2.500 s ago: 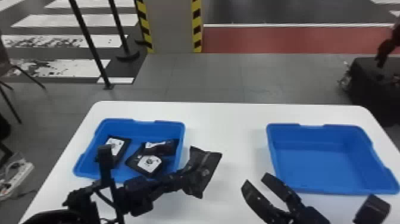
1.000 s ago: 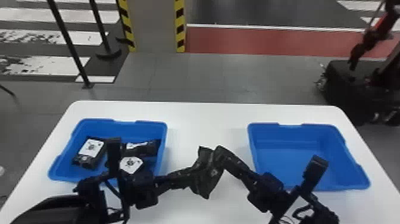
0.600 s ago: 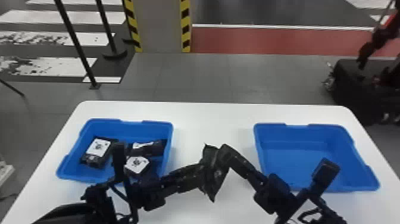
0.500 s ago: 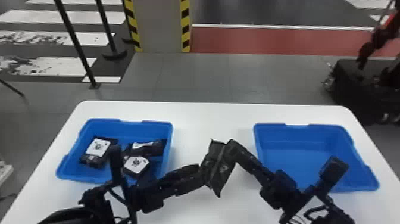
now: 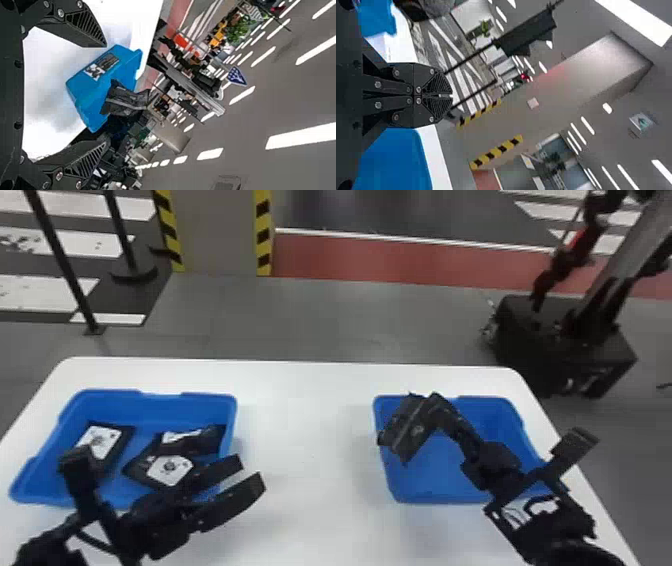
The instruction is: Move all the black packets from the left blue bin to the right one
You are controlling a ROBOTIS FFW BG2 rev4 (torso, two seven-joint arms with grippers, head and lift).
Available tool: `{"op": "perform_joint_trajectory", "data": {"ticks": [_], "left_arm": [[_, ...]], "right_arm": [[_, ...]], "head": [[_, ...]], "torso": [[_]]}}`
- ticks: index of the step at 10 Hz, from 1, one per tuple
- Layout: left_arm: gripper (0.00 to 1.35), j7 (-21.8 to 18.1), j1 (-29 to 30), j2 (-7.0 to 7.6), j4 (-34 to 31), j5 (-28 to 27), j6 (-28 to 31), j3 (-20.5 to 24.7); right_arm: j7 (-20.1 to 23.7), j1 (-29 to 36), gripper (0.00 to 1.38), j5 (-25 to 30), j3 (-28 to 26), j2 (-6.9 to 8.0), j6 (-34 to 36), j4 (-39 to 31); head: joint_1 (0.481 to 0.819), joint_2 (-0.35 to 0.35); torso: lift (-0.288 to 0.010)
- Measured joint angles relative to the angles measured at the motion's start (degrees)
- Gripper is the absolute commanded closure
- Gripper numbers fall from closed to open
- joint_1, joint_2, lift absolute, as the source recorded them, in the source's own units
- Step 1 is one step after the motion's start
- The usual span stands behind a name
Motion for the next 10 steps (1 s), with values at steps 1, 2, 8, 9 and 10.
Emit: {"op": "perform_joint_trajectory", "data": {"ticks": [1, 2, 8, 9, 10], "left_arm": [[0.17, 0.37, 0.39, 0.05, -0.88, -0.36, -1.88, 1.60], [0.17, 1.13, 0.65, 0.06, -2.05, -0.87, -3.59, 3.39], [0.17, 4.56, 1.19, 0.32, -9.06, -19.83, -2.24, 15.66], [0.18, 5.05, 0.08, 0.92, -7.44, -23.23, -3.65, 16.29], [0.18, 5.80, -1.68, 1.57, -4.10, -25.46, -6.27, 16.39]], "right_arm": [[-0.86, -2.67, 1.27, 0.01, -0.96, -1.38, -2.94, 5.52], [-2.00, -4.56, 0.98, 1.22, -2.21, -2.08, -5.20, 9.41], [-7.46, 10.58, 0.30, 8.89, -2.79, 1.97, -6.30, -10.34], [-7.38, 13.52, 0.30, 8.99, -1.32, 2.84, -6.40, -13.26], [-7.32, 15.68, 0.30, 8.70, 0.52, 3.28, -6.53, -15.07]], "head": [[0.695, -0.174], [0.695, -0.187], [0.695, -0.001], [0.695, 0.030], [0.695, 0.082]], "torso": [[-0.110], [-0.110], [-0.110], [-0.110], [-0.110]]}}
